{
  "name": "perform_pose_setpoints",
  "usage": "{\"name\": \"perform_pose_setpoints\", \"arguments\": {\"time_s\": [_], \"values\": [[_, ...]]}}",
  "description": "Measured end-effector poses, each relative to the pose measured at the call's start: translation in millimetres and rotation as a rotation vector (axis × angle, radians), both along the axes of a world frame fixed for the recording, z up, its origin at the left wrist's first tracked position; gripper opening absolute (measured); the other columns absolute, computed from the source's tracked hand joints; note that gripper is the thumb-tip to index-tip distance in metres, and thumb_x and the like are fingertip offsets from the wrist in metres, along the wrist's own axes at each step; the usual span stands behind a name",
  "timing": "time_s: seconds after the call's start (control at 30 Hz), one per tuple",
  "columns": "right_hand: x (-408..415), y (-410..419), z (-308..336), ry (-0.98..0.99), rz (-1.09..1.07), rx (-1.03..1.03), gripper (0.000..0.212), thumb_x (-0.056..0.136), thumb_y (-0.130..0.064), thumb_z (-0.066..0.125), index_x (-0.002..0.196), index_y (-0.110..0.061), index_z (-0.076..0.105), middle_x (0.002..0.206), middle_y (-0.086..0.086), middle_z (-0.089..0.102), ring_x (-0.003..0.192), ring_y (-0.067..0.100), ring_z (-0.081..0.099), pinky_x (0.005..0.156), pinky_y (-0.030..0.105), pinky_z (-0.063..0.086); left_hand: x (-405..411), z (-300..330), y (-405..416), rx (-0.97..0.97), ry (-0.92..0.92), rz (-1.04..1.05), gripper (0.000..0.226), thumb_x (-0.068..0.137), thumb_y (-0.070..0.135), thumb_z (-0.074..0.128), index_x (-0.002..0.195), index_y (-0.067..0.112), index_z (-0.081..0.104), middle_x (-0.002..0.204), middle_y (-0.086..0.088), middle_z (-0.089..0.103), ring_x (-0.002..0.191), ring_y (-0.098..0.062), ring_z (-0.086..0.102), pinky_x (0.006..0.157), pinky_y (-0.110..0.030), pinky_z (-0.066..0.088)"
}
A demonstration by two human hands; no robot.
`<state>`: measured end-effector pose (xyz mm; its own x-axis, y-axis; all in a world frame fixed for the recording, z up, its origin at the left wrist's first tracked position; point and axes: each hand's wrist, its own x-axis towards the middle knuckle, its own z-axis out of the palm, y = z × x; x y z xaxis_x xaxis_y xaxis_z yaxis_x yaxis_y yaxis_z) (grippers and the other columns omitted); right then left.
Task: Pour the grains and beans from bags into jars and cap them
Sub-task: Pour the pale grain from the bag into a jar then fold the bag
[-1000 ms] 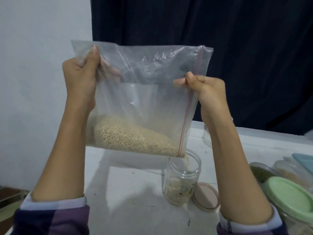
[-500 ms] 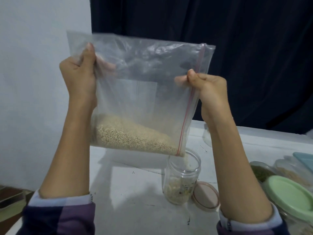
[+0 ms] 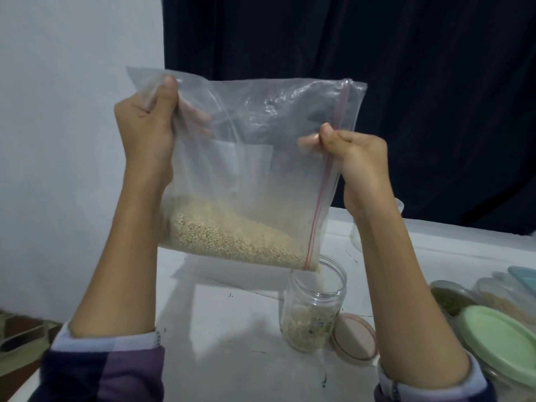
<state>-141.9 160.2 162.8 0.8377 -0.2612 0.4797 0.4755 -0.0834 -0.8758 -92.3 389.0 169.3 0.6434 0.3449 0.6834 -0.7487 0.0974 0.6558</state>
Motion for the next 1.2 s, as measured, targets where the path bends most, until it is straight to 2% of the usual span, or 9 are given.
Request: {"name": "perform_pose_setpoints", "arguments": {"time_s": [0.13, 0.23, 0.33, 0.43, 0.57, 0.67, 0.87, 1.0, 1.2], "values": [[1, 4, 0, -0.012, -0.049, 0.031, 0.023, 0.093, -0.018, 0.059, 0.078, -0.01, 0.075, 0.083, -0.002, 0.075, 0.091, 0.005, 0.068, 0.097, 0.022, 0.045, -2, 0, -5, -0.037, -0.008, 0.002, 0.05, 0.096, 0.019, 0.056, 0.047, 0.028, 0.051, 0.045, 0.021, 0.05, 0.05, 0.005, 0.048, 0.055, -0.015, 0.041], [-1, 5, 1, 0.012, -0.028, -0.004, 0.022, 0.093, -0.019, 0.06, 0.08, -0.01, 0.075, 0.083, -0.003, 0.075, 0.091, 0.002, 0.067, 0.095, 0.019, 0.045, -2, -1, -8, 0.031, -0.006, -0.001, 0.042, 0.096, 0.019, 0.056, 0.054, 0.025, 0.054, 0.047, 0.019, 0.053, 0.053, 0.004, 0.051, 0.057, -0.017, 0.043], [-2, 2, 2, 0.002, -0.055, 0.027, 0.022, 0.093, -0.019, 0.059, 0.079, -0.011, 0.075, 0.084, -0.003, 0.075, 0.094, 0.003, 0.067, 0.101, 0.026, 0.043, -4, 1, -8, -0.027, -0.011, -0.001, 0.057, 0.096, 0.018, 0.055, 0.04, 0.029, 0.051, 0.042, 0.02, 0.046, 0.046, 0.005, 0.043, 0.052, -0.014, 0.037], [-2, 1, 2, 0.026, -0.018, -0.011, 0.023, 0.094, -0.019, 0.059, 0.081, -0.009, 0.075, 0.086, -0.001, 0.075, 0.094, 0.004, 0.067, 0.09, 0.015, 0.045, -1, 0, -11, -0.004, -0.011, -0.016, 0.058, 0.095, 0.017, 0.055, 0.039, 0.029, 0.051, 0.042, 0.02, 0.047, 0.046, 0.005, 0.044, 0.052, -0.014, 0.038], [-1, 1, 1, 0.0, -0.045, 0.046, 0.024, 0.094, -0.017, 0.059, 0.077, -0.011, 0.074, 0.082, -0.002, 0.075, 0.092, 0.005, 0.068, 0.092, 0.017, 0.044, -3, 1, -13, -0.058, -0.012, -0.002, 0.062, 0.096, 0.016, 0.055, 0.036, 0.028, 0.046, 0.04, 0.02, 0.041, 0.044, 0.004, 0.039, 0.05, -0.013, 0.034], [-2, 1, 0, 0.015, -0.019, 0.021, 0.024, 0.094, -0.018, 0.059, 0.078, -0.01, 0.074, 0.083, -0.002, 0.075, 0.09, 0.002, 0.068, 0.081, 0.008, 0.045, -7, 0, -14, -0.039, -0.001, -0.007, 0.067, 0.097, 0.013, 0.052, 0.032, 0.028, 0.049, 0.037, 0.02, 0.045, 0.04, 0.005, 0.044, 0.049, -0.01, 0.035], [-2, 5, -1, 0.016, -0.016, 0.002, 0.023, 0.094, -0.017, 0.059, 0.081, -0.008, 0.075, 0.083, -0.002, 0.075, 0.085, -0.001, 0.067, 0.073, 0.002, 0.044, -3, -1, -12, 0.006, 0.012, -0.023, 0.058, 0.097, 0.019, 0.052, 0.042, 0.032, 0.061, 0.045, 0.018, 0.057, 0.05, 0.004, 0.053, 0.061, -0.019, 0.045], [-3, 3, 1, 0.006, -0.024, 0.027, 0.023, 0.094, -0.017, 0.058, 0.081, -0.009, 0.074, 0.084, -0.002, 0.075, 0.089, 0.001, 0.067, 0.091, 0.014, 0.043, -2, 0, -8, -0.078, -0.024, -0.016, 0.044, 0.096, 0.02, 0.056, 0.052, 0.027, 0.057, 0.048, 0.018, 0.056, 0.053, 0.002, 0.054, 0.06, -0.021, 0.046], [-2, 4, 0, -0.001, -0.024, 0.025, 0.023, 0.094, -0.017, 0.059, 0.081, -0.008, 0.075, 0.085, 0.0, 0.076, 0.094, 0.007, 0.068, 0.097, 0.023, 0.045, -3, 3, -9, -0.085, -0.032, -0.009, 0.051, 0.093, 0.019, 0.058, 0.044, 0.029, 0.048, 0.045, 0.02, 0.045, 0.048, 0.003, 0.042, 0.053, -0.018, 0.037]]}}
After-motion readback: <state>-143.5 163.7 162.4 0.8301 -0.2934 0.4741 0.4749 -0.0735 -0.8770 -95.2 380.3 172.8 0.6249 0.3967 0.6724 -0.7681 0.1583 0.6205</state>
